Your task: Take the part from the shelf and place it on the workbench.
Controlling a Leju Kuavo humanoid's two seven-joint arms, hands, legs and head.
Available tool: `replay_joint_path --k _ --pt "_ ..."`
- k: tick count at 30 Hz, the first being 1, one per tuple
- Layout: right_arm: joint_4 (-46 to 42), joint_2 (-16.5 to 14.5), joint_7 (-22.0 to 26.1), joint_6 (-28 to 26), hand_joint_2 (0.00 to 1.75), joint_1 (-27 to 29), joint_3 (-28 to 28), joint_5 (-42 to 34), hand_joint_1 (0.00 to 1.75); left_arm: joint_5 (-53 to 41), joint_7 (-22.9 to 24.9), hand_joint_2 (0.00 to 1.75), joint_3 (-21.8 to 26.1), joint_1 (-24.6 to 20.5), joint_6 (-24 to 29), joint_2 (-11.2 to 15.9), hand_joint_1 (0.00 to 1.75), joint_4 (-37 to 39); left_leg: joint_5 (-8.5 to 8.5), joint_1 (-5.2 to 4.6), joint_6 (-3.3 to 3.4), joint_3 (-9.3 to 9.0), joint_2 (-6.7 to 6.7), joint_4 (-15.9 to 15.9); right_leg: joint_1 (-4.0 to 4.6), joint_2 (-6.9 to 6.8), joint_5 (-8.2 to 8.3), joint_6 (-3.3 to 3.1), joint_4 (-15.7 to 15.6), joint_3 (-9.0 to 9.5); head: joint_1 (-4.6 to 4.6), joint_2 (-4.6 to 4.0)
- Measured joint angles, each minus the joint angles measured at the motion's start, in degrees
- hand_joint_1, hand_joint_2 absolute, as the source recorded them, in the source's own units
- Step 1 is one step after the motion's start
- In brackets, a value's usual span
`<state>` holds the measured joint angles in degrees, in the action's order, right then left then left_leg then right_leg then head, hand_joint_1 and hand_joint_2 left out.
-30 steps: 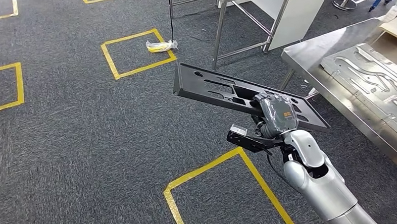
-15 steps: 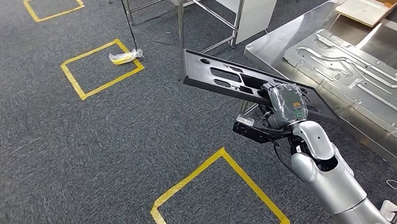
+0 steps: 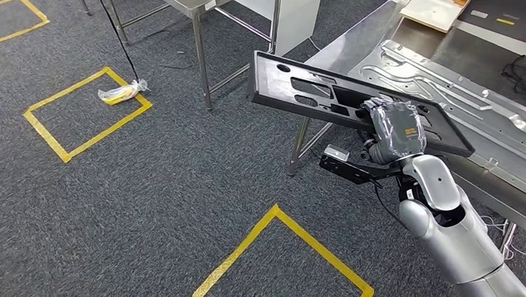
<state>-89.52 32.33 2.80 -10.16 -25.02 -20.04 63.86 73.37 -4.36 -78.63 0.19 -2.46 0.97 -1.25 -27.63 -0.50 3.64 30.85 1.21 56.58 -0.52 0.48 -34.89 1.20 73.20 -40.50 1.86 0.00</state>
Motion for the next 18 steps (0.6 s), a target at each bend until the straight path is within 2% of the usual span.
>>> replay_joint_path --k 1,2,3,4,5,6,8,9,11,12,13,14,15,16,17,18 --pt "-0.12 0.41 0.00 -0.03 1.75 0.33 0.48 -0.10 1.75 0.00 -0.03 1.75 0.01 0.07 -0.01 -0.03 0.00 0.01 -0.89 0.01 -0.09 -1.15 0.55 0.00 -0.11 -0.33 0.98 0.11 -1.88 -0.14 0.00 0.00" --pt "-0.23 0.75 0.01 -0.04 1.75 0.61 0.97 -0.18 1.75 0.00 -0.05 1.75 0.02 0.14 -0.03 -0.07 0.00 0.02 -1.84 0.00 -0.25 -2.36 1.13 -0.01 -0.15 -0.99 3.39 0.12 -5.00 0.26 0.01 0.00" --pt "-0.30 1.02 0.01 -0.07 1.75 0.80 1.38 -0.21 1.75 0.00 -0.07 1.75 0.03 0.24 -0.04 -0.09 0.00 0.05 -2.77 -0.05 -0.44 -3.56 1.70 0.06 -0.02 -2.26 6.76 -0.02 -8.37 0.72 0.01 0.00" --pt "-0.34 1.20 0.01 -0.10 1.75 0.89 1.66 -0.23 1.75 0.00 -0.08 1.75 0.05 0.32 -0.08 -0.09 0.00 0.08 -3.67 -0.13 -0.74 -4.46 2.26 0.06 0.29 -3.42 9.30 -0.32 -11.00 1.12 0.01 0.00" --pt "-0.44 1.37 0.02 -0.13 1.75 1.07 1.88 -0.23 1.75 0.00 -0.09 1.75 0.08 0.36 -0.11 -0.09 0.00 0.13 -4.47 -0.23 -1.10 -5.15 2.89 -0.06 0.64 -4.12 11.14 -0.73 -12.60 1.45 0.00 0.00" --pt "-0.58 1.54 0.03 -0.16 1.75 1.25 2.07 -0.24 1.75 0.00 -0.10 1.75 0.11 0.38 -0.15 -0.08 0.00 0.17 -4.99 -0.33 -1.43 -5.70 3.41 0.00 0.88 -4.24 11.78 -1.12 -13.25 1.64 -0.02 0.00" --pt "-1.05 1.90 0.04 -0.19 1.75 1.55 2.43 -0.25 1.75 -0.01 -0.10 1.75 0.18 0.24 -0.23 -0.06 0.00 0.25 -4.99 -0.37 -2.10 -5.92 3.95 1.09 0.77 -2.58 11.13 -1.86 -13.53 2.64 -0.05 0.00" --pt "-1.28 2.05 0.03 -0.19 1.75 1.56 2.66 -0.25 1.75 -0.01 -0.11 1.75 0.20 0.17 -0.26 -0.05 0.00 0.28 -4.42 -0.31 -2.33 -5.11 3.21 3.32 0.54 -1.89 10.80 -2.22 -13.84 3.32 -0.05 0.00" --pt "-1.65 2.21 0.01 -0.17 1.75 1.48 2.97 -0.14 1.75 0.01 -0.12 1.75 0.27 0.06 -0.31 -0.05 0.00 0.31 -4.38 0.00 -2.80 -1.08 0.86 10.15 0.27 -0.61 10.01 -2.86 -14.44 4.89 -0.08 0.00" --pt "-1.74 2.26 0.00 -0.13 1.75 1.45 3.07 -0.02 1.75 0.03 -0.12 1.75 0.31 0.04 -0.33 -0.05 0.00 0.31 -5.65 0.12 -2.98 1.61 -0.24 13.77 0.23 0.06 9.50 -3.03 -14.60 5.64 -0.08 0.00" --pt "-1.78 2.26 0.00 -0.08 1.75 1.50 3.07 0.13 1.75 0.04 -0.11 1.75 0.34 0.02 -0.34 -0.05 0.00 0.31 -7.63 0.20 -3.13 4.05 -0.74 16.31 0.21 0.79 8.96 -3.07 -14.70 6.35 -0.08 0.00" --pt "-1.78 2.25 -0.02 -0.03 1.75 1.60 3.06 0.33 1.75 0.07 -0.11 1.75 0.37 -0.01 -0.34 -0.05 0.00 0.31 -9.53 0.23 -3.23 6.00 -0.92 17.58 0.21 1.53 8.38 -3.04 -14.73 7.09 -0.08 0.00" --pt "-1.78 2.24 -0.05 0.02 1.75 1.71 3.05 0.60 1.75 0.09 -0.10 1.75 0.38 -0.04 -0.34 -0.05 0.00 0.32 -10.54 0.23 -3.25 7.27 -0.99 17.35 0.20 2.29 7.77 -2.99 -14.73 7.91 -0.08 0.00" --pt "-1.78 2.21 -0.13 0.04 1.75 1.80 3.04 0.89 1.75 0.10 -0.10 1.75 0.39 -0.06 -0.34 -0.05 0.00 0.32 -10.28 0.23 -3.22 7.81 -1.08 15.96 0.20 2.97 7.21 -2.93 -14.73 8.68 -0.08 0.00" --pt "-1.78 2.18 -0.22 0.05 1.75 1.87 3.03 1.20 1.75 0.11 -0.09 1.75 0.40 -0.08 -0.34 -0.05 0.00 0.33 -9.07 0.23 -3.15 7.87 -1.24 13.94 0.18 3.55 6.72 -2.86 -14.73 9.36 -0.08 0.00" --pt "-1.78 2.10 -0.33 0.06 1.75 1.95 3.01 1.49 1.75 0.13 -0.09 1.75 0.40 -0.07 -0.33 -0.05 0.00 0.34 -6.57 0.22 -3.04 7.56 -1.73 11.05 0.16 4.10 6.22 -2.77 -14.74 10.01 -0.08 0.00"
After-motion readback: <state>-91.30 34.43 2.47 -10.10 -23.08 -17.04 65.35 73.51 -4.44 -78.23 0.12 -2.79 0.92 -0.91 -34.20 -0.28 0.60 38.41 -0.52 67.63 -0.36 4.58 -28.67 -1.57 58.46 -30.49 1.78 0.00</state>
